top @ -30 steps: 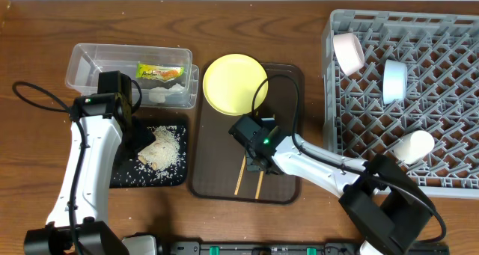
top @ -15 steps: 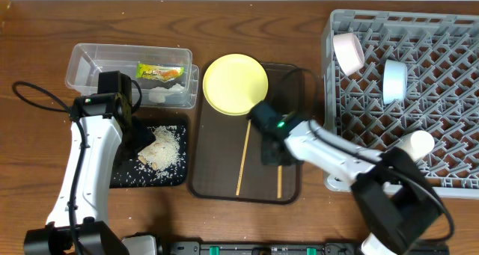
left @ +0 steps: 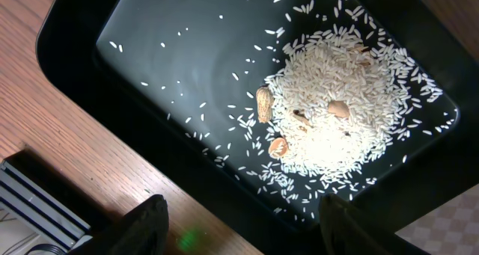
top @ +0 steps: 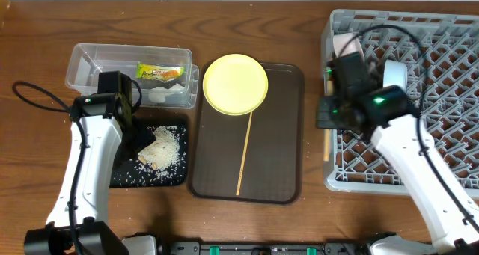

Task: Sort waste into correct bins and load items into the dishwasher rack
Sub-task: 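Carry the chopstick with the right gripper into the rack and release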

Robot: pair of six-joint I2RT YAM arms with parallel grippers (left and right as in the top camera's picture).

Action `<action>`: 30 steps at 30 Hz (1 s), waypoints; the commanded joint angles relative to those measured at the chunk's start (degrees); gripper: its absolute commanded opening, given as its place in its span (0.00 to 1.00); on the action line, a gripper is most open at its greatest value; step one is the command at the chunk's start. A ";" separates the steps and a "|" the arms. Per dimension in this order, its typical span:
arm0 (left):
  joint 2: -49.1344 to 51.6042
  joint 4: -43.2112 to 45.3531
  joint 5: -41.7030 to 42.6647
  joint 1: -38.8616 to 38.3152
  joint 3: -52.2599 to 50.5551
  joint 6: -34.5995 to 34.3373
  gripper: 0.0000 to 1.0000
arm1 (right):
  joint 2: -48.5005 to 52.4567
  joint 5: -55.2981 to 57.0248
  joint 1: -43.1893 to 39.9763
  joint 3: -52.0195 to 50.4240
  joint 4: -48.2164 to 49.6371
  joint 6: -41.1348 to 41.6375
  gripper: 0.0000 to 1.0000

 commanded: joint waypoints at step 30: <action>-0.33 -0.11 0.15 0.22 0.22 0.33 0.67 | 4.52 -16.13 -3.10 4.00 10.05 -7.08 0.45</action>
